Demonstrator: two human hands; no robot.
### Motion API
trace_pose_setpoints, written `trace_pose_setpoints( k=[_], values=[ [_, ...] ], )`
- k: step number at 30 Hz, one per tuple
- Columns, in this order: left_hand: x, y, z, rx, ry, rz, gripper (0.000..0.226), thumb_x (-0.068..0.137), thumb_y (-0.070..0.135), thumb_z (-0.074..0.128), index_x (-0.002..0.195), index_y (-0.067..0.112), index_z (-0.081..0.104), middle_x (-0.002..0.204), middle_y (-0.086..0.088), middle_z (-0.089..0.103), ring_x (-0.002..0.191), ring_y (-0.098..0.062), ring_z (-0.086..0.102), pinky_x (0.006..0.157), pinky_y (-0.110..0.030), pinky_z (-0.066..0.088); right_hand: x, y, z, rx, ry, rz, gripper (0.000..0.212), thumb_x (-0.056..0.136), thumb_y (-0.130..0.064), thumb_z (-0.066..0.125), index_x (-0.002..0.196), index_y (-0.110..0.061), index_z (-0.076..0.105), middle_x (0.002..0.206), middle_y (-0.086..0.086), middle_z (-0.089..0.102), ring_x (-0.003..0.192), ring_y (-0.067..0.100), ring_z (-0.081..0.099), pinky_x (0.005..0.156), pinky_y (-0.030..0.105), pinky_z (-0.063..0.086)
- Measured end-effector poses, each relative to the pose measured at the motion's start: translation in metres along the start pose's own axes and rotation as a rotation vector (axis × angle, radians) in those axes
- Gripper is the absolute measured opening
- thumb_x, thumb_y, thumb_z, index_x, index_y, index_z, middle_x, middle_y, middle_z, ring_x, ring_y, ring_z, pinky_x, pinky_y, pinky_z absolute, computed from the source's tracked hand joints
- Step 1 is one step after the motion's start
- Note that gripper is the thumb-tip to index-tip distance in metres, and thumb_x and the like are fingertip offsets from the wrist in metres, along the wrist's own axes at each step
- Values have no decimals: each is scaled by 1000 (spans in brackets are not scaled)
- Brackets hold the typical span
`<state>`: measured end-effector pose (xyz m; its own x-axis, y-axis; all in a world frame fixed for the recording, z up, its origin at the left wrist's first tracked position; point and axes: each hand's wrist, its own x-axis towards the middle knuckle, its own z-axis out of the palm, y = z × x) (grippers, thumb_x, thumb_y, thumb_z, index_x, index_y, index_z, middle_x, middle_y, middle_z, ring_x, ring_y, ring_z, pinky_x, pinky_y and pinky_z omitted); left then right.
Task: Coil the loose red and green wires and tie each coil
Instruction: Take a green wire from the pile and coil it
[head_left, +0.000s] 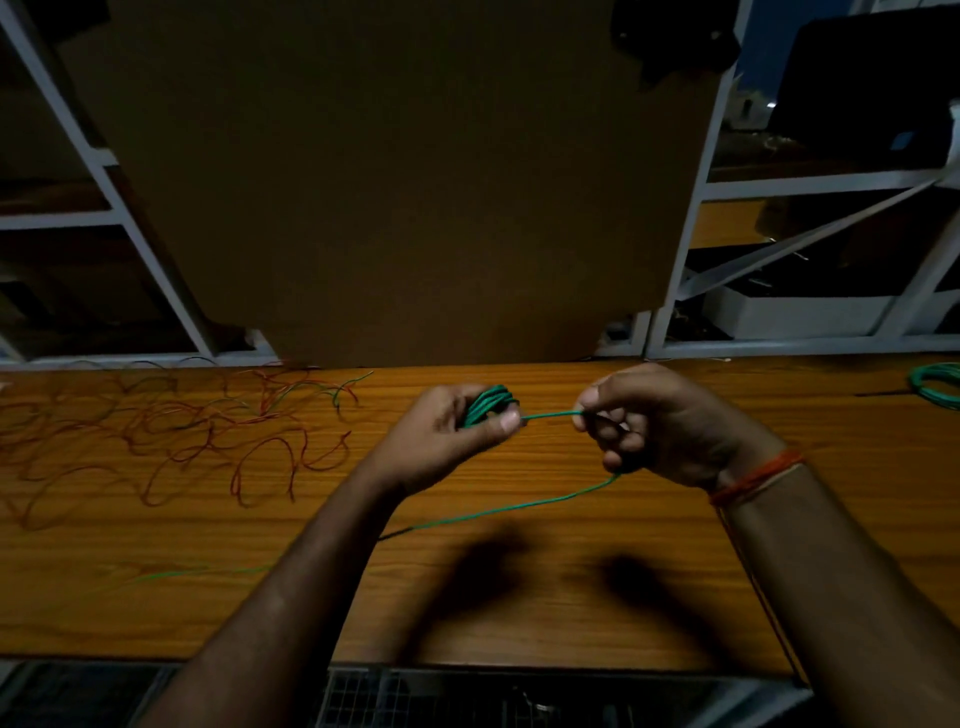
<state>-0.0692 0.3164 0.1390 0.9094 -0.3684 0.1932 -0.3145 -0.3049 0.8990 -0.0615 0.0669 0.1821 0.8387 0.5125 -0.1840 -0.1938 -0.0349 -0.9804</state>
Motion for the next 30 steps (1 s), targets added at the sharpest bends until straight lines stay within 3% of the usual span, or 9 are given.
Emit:
trace_pose_setpoints(
  k=[3,7,12,15,18,21,26,30],
  values=[
    [-2,-4,3,126,-44,12,25,101,29,63,104,6,71,78,6,61,66,-4,52,58,-19,38,2,2,-8,53,-12,90,17,74,-22,72,72,-6,65,56,0,42,42,9,35,48,25,41],
    [1,-5,9,108,-5,-15,28,106,27,53,92,9,69,64,18,57,57,3,47,54,-13,34,10,17,-10,274,-28,142,16,68,-22,68,66,-9,60,58,1,40,44,12,35,60,31,47],
    [5,-14,4,-310,173,-95,28,105,27,52,80,18,55,60,2,31,50,-11,23,47,-25,17,20,58,-6,599,-126,5,31,57,-23,84,71,-12,58,65,3,44,74,23,57,83,47,50],
    [11,-16,2,-537,302,-127,26,104,28,50,80,18,50,62,2,23,55,-14,12,51,-29,11,25,84,5,744,-208,-39,35,61,-19,86,84,-8,62,68,3,48,68,20,55,85,48,51],
    [18,-20,-2,-751,385,-131,29,106,28,46,79,19,51,55,9,23,44,-6,15,47,-24,9,25,98,13,637,-280,16,43,61,-19,89,94,-4,65,71,5,51,57,13,51,71,36,54],
    [18,-26,-2,-781,404,-144,30,107,28,46,78,20,52,53,10,25,42,-4,18,46,-24,8,21,98,2,503,-349,65,41,64,-20,88,94,-2,68,77,11,58,52,6,55,64,31,56],
    [17,-31,7,-781,424,-145,29,107,28,46,80,19,51,52,10,27,41,-4,20,45,-24,10,26,91,-23,556,-554,29,23,82,-22,69,90,-1,64,82,13,59,63,12,58,71,32,53],
    [23,-37,-13,-895,586,-124,28,108,27,44,82,19,48,51,10,24,39,-2,20,36,-16,17,23,125,-23,698,-578,-91,17,93,-15,55,84,-2,61,90,19,59,90,33,58,93,48,47]
  ],
)
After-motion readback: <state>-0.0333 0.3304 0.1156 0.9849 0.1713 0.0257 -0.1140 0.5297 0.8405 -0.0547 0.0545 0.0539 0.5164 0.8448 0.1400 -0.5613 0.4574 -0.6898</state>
